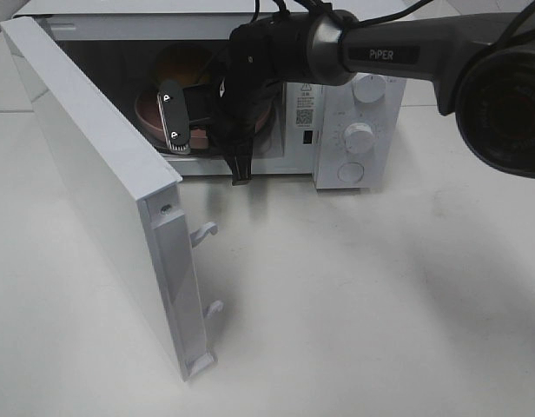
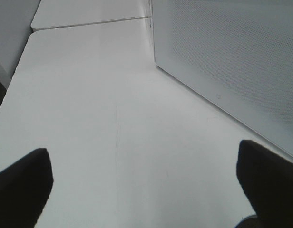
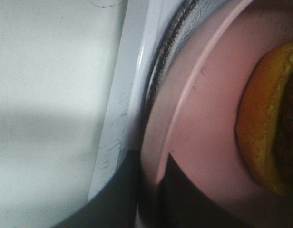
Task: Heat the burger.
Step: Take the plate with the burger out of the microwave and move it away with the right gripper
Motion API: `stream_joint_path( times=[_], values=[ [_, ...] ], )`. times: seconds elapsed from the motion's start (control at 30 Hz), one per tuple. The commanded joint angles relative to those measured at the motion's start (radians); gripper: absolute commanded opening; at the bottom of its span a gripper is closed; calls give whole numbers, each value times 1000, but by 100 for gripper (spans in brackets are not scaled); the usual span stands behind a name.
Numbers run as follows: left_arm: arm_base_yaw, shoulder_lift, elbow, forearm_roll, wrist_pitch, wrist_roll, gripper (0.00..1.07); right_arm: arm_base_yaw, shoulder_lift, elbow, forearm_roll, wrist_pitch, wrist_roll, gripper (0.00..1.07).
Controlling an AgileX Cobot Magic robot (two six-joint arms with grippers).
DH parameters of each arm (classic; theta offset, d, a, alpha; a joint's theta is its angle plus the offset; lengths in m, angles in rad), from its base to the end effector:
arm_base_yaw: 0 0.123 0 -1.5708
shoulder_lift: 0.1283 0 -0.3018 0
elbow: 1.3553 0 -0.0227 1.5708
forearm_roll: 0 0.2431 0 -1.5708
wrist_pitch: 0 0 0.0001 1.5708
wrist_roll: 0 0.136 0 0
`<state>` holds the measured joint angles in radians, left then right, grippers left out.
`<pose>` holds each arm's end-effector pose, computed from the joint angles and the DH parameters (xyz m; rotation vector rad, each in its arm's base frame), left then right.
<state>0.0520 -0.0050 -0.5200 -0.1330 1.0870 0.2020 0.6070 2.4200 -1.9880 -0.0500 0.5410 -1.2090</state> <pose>0.0075 -0.0156 0.2570 0.1629 2.0319 0.0001 0.4724 0.3238 0.1256 -1.9815 1.4937 -0.3109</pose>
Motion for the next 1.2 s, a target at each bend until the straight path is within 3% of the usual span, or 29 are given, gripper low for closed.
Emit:
stream_joint_path(
  times=[0.03,0.2,0.7,1.2],
  values=[
    [-5,-5,2,-3,-14,-3,98,5,-14,-8,32,40,-25,0],
    [-5,-5,2,-3,-14,-3,98,5,-54,28,34,48,-36,0],
    [-5,-5,2,-3,-14,-3,98,0,-268,386,97,-186,-243,0],
    [-5,-5,2,-3,-14,-3,98,-1,-417,575,203,-250,-440,0]
  ],
)
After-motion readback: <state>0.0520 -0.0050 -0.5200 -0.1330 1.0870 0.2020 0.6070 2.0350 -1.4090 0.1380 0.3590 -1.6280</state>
